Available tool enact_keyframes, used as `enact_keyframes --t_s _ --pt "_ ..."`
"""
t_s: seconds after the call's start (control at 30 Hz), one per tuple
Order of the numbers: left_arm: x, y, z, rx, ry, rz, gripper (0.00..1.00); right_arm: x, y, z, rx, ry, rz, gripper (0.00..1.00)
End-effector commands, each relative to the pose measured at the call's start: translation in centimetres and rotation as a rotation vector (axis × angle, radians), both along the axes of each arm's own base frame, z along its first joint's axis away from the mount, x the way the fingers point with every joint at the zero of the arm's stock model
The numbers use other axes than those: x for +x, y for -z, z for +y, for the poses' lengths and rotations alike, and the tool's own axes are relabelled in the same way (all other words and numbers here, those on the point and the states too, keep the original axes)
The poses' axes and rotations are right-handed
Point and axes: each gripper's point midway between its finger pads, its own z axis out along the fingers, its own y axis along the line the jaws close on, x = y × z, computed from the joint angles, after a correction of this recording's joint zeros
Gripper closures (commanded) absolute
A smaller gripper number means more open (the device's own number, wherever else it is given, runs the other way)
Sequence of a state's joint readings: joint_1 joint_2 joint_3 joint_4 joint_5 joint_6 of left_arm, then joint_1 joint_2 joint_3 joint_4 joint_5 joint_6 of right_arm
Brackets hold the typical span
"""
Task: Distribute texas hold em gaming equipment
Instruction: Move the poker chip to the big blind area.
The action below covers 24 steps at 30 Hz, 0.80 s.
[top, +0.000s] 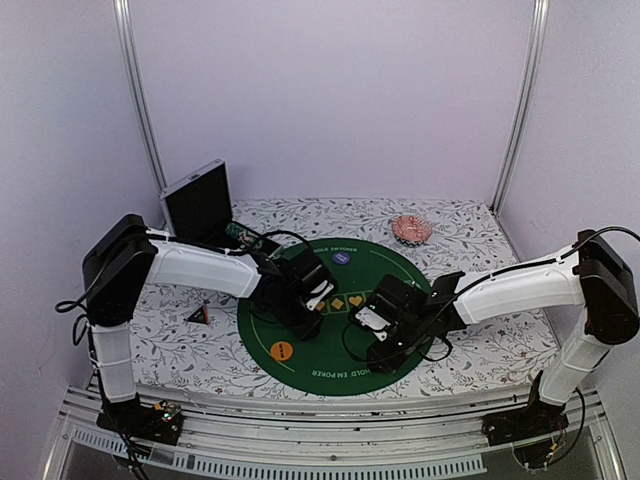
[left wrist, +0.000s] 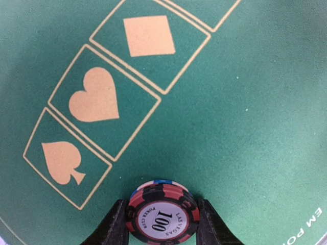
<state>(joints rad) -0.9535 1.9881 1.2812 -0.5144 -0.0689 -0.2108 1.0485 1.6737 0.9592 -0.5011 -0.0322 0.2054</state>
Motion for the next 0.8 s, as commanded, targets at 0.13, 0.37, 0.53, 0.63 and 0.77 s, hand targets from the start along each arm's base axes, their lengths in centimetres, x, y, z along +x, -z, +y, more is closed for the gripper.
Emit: enact_keyframes --t_s 0.13,0.37,0.53,0.63,0.77 --pt "-6.6 0.6 1.7 0.022 0.114 0.133 0.78 0.1 -0.5 0.8 0.02 -0.014 -0.012 0.97" --pt "-7.8 0.6 1.5 0.028 0.155 0.128 0.79 0.0 -0.5 0.8 0.022 -0.015 -0.011 0.97" --pt "-9.4 0.2 1.0 0.029 0.21 0.132 0.79 0.0 -0.7 0.6 0.027 -0.01 -0.012 0.97" --pt "-10.5 0.1 1.2 0.042 0.242 0.129 0.79 -0.1 -0.8 0.5 0.027 -0.005 -0.015 0.97" --pt "-10.8 0.1 1.3 0.039 0.255 0.118 0.73 -0.1 -0.7 0.5 0.028 -0.006 -0.013 0.97"
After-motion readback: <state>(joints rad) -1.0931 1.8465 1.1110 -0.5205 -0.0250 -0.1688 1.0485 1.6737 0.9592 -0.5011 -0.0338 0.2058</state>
